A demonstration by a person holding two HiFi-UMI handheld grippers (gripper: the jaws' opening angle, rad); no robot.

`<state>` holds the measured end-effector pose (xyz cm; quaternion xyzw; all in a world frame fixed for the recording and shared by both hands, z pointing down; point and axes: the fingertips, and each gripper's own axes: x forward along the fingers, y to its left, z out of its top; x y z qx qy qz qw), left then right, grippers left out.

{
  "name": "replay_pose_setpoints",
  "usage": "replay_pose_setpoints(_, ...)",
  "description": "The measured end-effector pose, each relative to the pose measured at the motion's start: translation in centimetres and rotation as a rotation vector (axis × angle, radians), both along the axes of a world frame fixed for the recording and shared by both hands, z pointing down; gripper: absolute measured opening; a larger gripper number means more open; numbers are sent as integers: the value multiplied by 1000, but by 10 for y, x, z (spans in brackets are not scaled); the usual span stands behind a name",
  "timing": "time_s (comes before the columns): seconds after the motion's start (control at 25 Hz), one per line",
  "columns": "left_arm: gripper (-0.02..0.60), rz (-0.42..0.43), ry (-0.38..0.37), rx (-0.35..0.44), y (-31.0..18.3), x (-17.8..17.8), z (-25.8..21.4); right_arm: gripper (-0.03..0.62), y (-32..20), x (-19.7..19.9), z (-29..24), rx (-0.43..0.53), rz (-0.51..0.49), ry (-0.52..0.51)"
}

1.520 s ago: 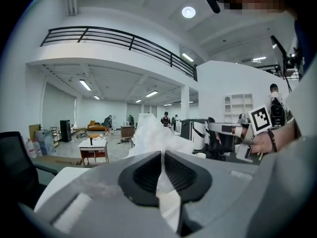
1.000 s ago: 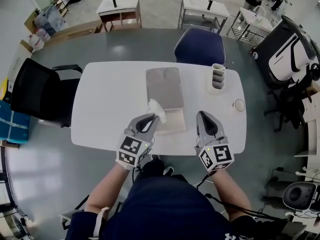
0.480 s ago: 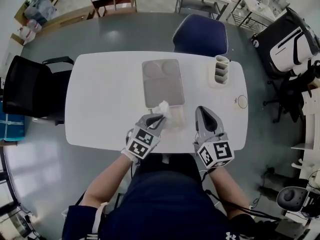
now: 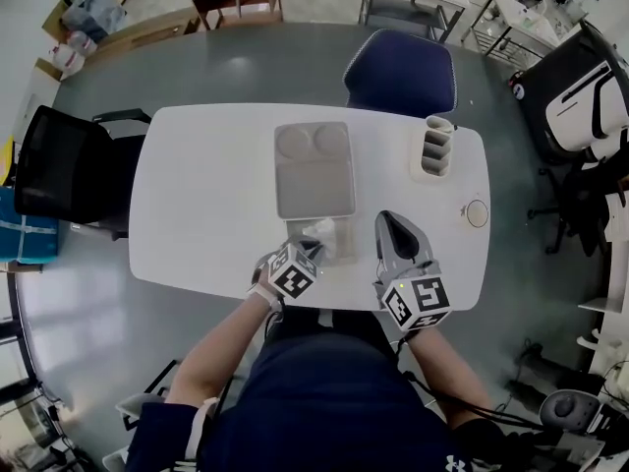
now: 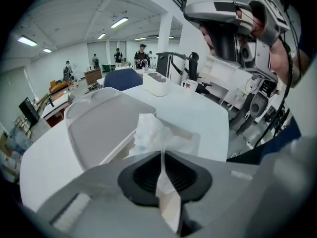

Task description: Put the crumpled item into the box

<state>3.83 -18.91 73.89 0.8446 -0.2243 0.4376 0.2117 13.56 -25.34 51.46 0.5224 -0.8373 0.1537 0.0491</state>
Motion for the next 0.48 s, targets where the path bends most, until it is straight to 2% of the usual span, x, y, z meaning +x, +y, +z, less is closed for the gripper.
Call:
replay_pose_setpoints(0.2, 29, 19, -80, -75, 2, 0, 18, 2, -2, 7, 5, -21, -12, -12)
replay_pose_setpoints(0.48, 34, 36, -142, -104, 2, 6, 32, 2, -3, 20, 12, -32, -4, -18)
